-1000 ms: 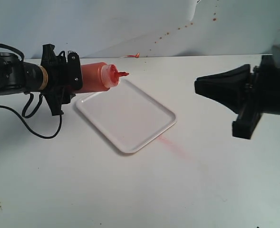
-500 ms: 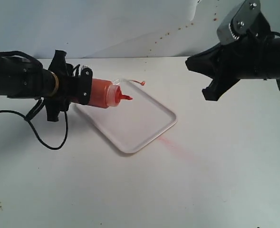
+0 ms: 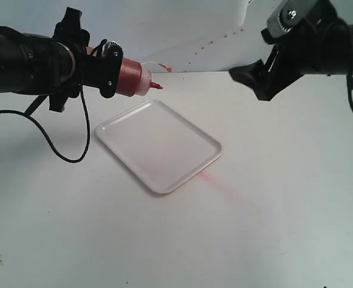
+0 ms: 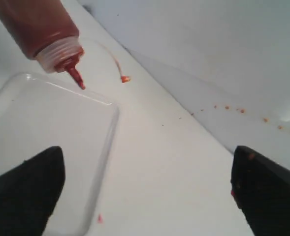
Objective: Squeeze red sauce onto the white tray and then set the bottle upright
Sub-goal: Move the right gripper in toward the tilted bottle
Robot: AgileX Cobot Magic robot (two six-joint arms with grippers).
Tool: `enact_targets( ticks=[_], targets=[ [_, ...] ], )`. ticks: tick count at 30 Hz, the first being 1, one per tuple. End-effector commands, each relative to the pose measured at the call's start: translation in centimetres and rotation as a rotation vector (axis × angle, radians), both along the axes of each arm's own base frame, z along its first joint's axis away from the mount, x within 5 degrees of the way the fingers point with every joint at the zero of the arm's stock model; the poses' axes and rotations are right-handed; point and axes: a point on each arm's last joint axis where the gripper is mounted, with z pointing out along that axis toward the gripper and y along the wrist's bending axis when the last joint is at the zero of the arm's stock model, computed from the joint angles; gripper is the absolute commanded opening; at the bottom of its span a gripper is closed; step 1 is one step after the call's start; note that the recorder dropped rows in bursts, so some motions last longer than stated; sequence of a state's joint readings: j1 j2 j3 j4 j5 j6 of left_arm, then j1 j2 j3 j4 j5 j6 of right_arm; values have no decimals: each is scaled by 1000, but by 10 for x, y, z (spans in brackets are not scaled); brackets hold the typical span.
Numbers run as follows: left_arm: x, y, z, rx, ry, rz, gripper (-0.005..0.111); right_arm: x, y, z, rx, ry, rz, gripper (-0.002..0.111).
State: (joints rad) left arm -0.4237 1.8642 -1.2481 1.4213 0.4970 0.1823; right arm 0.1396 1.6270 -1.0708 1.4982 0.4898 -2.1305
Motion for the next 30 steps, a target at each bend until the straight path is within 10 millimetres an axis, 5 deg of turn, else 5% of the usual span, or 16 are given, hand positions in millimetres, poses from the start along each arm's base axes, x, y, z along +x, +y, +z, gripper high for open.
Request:
enact_targets(
  ticks=[1, 10, 23, 30],
  targets=[
    [-3, 2, 20, 42, -46, -3, 0, 18, 21, -37, 63, 111, 174, 89],
    [-7, 7, 17, 184, 12, 6, 0, 13, 67, -36, 102, 116, 320, 89],
    [-24, -32, 18, 272, 16, -101, 0, 13, 67, -36, 107, 117, 325, 89],
    [-25, -28, 18, 298, 20, -62, 0, 12, 66, -38, 62, 113, 345, 89]
  ],
)
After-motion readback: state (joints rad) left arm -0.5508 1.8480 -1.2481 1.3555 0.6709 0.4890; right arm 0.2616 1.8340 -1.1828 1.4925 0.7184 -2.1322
